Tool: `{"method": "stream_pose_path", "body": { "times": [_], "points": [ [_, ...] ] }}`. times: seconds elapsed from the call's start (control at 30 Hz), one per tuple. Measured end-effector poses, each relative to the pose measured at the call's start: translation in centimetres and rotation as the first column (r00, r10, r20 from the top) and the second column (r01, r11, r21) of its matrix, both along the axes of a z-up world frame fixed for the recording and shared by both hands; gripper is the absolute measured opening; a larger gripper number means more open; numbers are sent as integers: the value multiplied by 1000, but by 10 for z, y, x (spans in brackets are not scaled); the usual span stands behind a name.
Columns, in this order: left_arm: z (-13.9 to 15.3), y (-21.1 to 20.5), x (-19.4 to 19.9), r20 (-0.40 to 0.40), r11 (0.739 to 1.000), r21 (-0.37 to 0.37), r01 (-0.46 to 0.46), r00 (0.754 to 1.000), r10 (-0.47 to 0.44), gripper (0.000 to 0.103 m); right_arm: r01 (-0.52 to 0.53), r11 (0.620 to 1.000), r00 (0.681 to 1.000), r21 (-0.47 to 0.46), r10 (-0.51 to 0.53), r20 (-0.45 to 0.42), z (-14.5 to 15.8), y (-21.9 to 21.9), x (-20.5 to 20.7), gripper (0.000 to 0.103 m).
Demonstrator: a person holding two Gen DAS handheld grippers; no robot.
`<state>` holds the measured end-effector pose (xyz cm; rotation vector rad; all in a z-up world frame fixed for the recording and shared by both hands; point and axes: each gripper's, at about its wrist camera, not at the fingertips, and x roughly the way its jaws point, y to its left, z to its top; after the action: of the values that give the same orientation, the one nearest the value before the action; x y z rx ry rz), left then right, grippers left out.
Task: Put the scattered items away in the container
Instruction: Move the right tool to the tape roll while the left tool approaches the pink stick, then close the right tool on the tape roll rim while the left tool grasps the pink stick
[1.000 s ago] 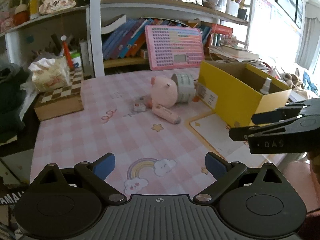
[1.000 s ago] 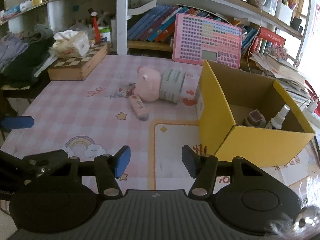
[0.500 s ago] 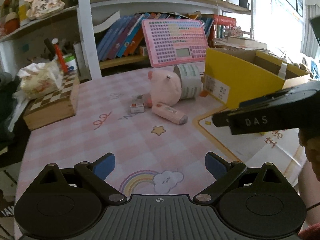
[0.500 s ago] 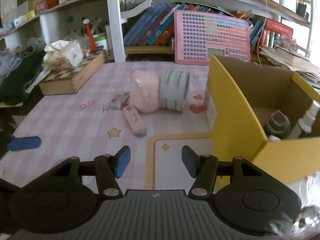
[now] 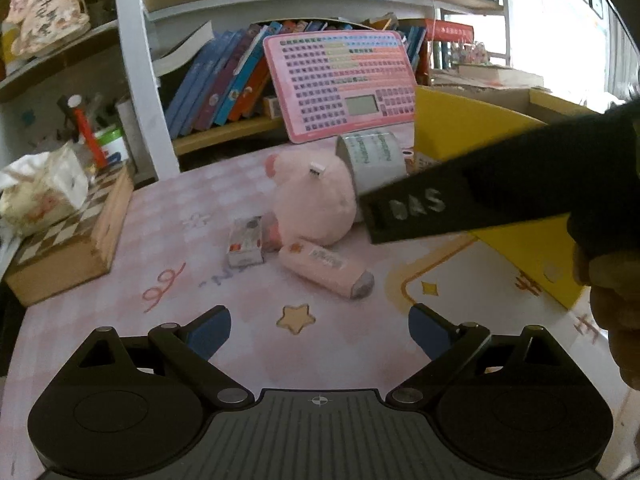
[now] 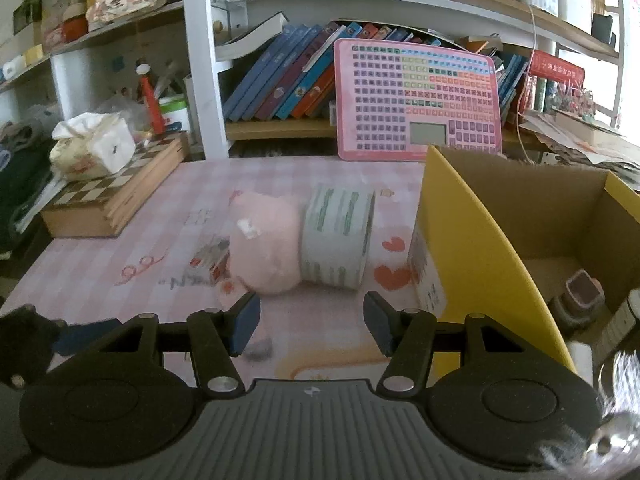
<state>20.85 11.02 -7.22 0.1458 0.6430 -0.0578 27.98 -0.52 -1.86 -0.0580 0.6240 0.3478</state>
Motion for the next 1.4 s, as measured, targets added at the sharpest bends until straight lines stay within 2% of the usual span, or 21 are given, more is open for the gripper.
{"method": "stream_pose_path", "body": {
  "times": [0.23, 0.33, 0.43, 0.5, 0.53, 0.57, 0.6, 0.63, 0.7, 0.77, 0.8, 0.97, 1.03, 1.17, 1.4],
  "points": [
    [2, -8, 38, -31, 1000, 17, -15, 999, 16, 93, 47, 999, 999, 4, -46, -14, 10, 9, 35, 57],
    [0, -4, 54, -60, 998, -35, -43, 997, 40, 93, 52, 999, 997, 14, -51, -53, 11, 9, 54, 61],
    [-6, -1, 66, -81, 997, -57, -60, 995, 55, 84, 60, 998, 995, 21, -58, -75, 8, 11, 65, 61],
    [-11, 0, 70, -93, 996, -56, -65, 994, 60, 71, 58, 998, 996, 34, -55, -77, 7, 11, 69, 61],
    [-13, 0, 71, -97, 997, -58, -60, 994, 54, 69, 56, 998, 996, 34, -53, -74, 6, 12, 70, 61],
    [-14, 1, 70, -89, 996, -65, -57, 995, 51, 63, 53, 998, 996, 32, -51, -69, 6, 13, 71, 58],
    [-13, 1, 69, -87, 996, -73, -49, 995, 43, 50, 55, 998, 997, 28, -53, -64, 6, 13, 71, 49],
    [-12, 2, 66, -85, 997, -72, -39, 996, 33, 42, 59, 998, 996, 24, -58, -65, 6, 12, 71, 42],
    [-11, 4, 61, -84, 999, -44, -33, 996, 29, 32, 58, 997, 995, 49, -54, -79, 6, 7, 70, 30],
    [-9, 11, 54, -90, 998, -48, -32, 996, 28, 24, 45, 996, 995, 77, -38, -89, 7, 2, 68, 20],
    [-8, 15, 51, -95, 998, -54, -36, 995, 31, 22, 36, 995, 995, 91, -27, -95, 7, 0, 67, 16],
    [-1, 29, 20, -86, 999, -51, -17, 996, 12, 22, -5, 989, 994, 146, 20, -106, 11, -6, 54, 11],
    [2, 34, 7, -89, 998, -60, -16, 996, 11, 22, -15, 988, 994, 156, 31, -103, 15, -7, 47, 11],
    [3, 37, -8, -99, 999, -31, -21, 995, 17, 22, -19, 982, 992, 188, 41, -116, 17, -6, 44, 11],
    [-5, 39, -5, -123, 1000, -21, -18, 992, 15, 23, -3, 978, 984, 207, 39, -171, 6, 3, 58, 18]
  ]
}}
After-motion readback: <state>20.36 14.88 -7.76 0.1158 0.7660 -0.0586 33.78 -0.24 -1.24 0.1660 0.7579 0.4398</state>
